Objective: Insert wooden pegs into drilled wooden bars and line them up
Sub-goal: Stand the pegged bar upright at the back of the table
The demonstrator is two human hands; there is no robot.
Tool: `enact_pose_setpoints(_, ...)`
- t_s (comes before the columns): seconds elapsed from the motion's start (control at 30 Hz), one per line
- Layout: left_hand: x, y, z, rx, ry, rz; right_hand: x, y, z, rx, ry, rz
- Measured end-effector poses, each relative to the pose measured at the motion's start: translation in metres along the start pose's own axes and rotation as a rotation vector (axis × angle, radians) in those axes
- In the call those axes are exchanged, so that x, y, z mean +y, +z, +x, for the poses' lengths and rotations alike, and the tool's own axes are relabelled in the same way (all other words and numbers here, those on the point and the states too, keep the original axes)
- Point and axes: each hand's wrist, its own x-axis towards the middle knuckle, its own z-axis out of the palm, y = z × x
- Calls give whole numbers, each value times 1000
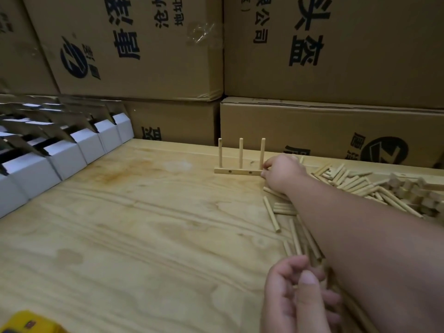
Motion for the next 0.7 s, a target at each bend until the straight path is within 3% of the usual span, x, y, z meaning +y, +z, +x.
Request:
enact_pose_setpoints(0.33, 7, -6, 19, 131, -83, 84, -4, -7, -3, 11, -1, -78)
enact_pose_setpoints(0.57, 1, 0, 9, 81, -96, 66, 1, -31, -22, 57, -47, 6)
enact_pose_setpoints(0.7, -8, 9, -24, 13, 17, -61, 8, -73, -64, 53, -105, 122)
